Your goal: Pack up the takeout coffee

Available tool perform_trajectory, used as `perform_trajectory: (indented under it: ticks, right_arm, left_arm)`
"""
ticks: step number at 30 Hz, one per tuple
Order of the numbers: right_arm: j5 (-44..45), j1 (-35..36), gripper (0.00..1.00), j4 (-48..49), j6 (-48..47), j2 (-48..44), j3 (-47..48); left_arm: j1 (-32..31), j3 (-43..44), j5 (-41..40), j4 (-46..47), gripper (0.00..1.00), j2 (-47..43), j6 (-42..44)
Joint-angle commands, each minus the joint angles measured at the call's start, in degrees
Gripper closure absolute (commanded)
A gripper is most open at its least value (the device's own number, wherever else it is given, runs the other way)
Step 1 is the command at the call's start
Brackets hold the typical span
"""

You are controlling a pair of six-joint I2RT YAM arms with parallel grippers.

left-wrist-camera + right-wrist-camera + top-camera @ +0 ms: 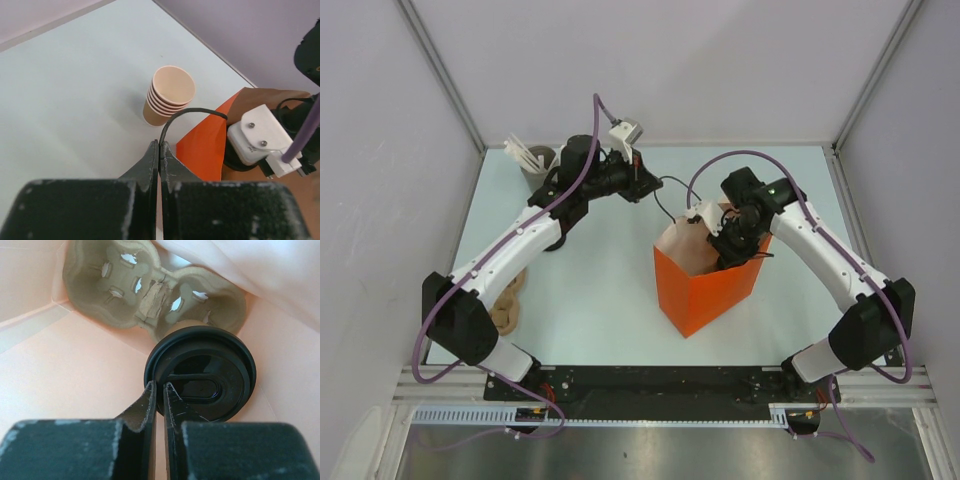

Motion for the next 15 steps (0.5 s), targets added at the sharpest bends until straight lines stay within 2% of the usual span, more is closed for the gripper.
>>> perform_trajectory:
  ticks: [1,8,15]
  right_arm:
    - [-0.9,-0.3,1.00,0.2,-0.7,-2.7,-0.3]
    - [-1.9,-0.3,1.00,-0.7,-2.0,-3.6,-0.9]
    - [-1.3,-0.4,1.00,-1.6,-2.6,-1.4,-2.9]
  left_arm:
    - [0.1,2.2,-4.2,-0.5,1.00,-1.5,2.0]
    - [0.1,3.0,-7.4,-1.5,1.00,-1.4,2.8]
    - [-0.1,5.2,-3.2,-1.3,1.00,-1.6,2.8]
